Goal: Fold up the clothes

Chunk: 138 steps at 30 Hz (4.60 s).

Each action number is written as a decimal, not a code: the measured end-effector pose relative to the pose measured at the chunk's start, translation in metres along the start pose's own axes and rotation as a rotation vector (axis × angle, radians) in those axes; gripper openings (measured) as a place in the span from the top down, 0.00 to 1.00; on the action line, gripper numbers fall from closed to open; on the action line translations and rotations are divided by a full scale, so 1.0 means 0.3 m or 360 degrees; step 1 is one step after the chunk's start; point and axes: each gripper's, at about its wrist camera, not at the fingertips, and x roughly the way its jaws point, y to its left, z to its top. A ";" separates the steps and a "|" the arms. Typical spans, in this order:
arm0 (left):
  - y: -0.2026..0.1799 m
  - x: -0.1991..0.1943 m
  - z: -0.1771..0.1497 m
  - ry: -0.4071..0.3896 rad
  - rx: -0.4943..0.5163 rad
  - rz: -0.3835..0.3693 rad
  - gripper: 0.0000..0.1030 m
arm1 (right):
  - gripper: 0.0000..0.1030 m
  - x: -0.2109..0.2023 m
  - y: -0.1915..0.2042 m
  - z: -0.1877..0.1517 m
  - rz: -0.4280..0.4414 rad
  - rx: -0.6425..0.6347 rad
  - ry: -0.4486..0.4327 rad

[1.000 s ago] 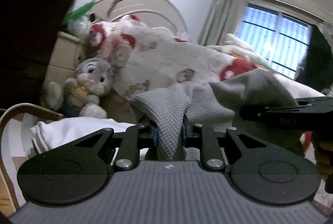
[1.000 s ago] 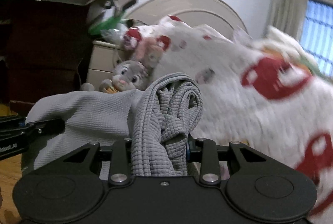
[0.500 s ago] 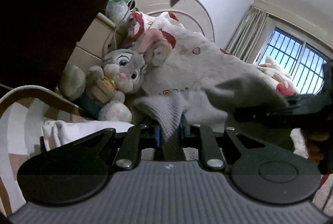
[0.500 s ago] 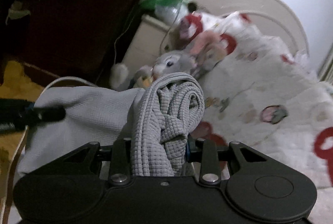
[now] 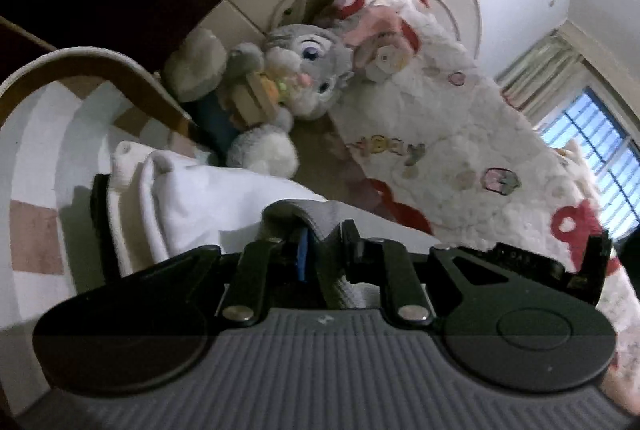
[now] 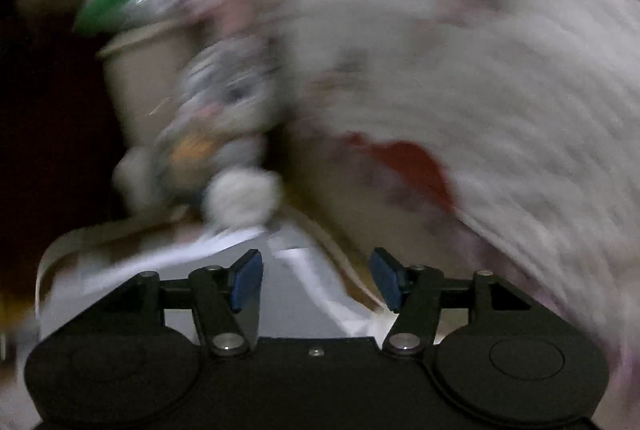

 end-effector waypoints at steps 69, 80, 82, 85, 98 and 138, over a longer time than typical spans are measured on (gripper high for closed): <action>-0.072 0.213 0.043 0.0131 0.0448 0.0491 0.76 | 0.82 -0.130 0.039 -0.459 0.0504 0.0781 -0.0092; -0.249 0.068 0.090 0.0100 0.0576 0.0216 0.70 | 0.55 -0.270 0.078 -0.349 0.0240 0.0284 -0.0545; -0.262 0.091 0.071 0.0205 0.0554 0.0144 0.70 | 0.56 -0.221 0.102 -0.302 0.0265 0.0159 -0.0547; -0.250 0.154 0.032 0.0401 0.0501 0.0201 0.68 | 0.55 -0.153 0.131 -0.280 0.0192 0.0002 -0.0481; -0.273 0.180 -0.069 0.0498 0.0733 0.0379 0.60 | 0.57 -0.095 0.057 -0.422 -0.0005 0.0467 -0.0308; -0.542 -0.457 -0.473 0.0471 0.1214 0.0792 0.00 | 0.11 -0.918 0.205 -0.899 -0.0035 0.0044 -0.0377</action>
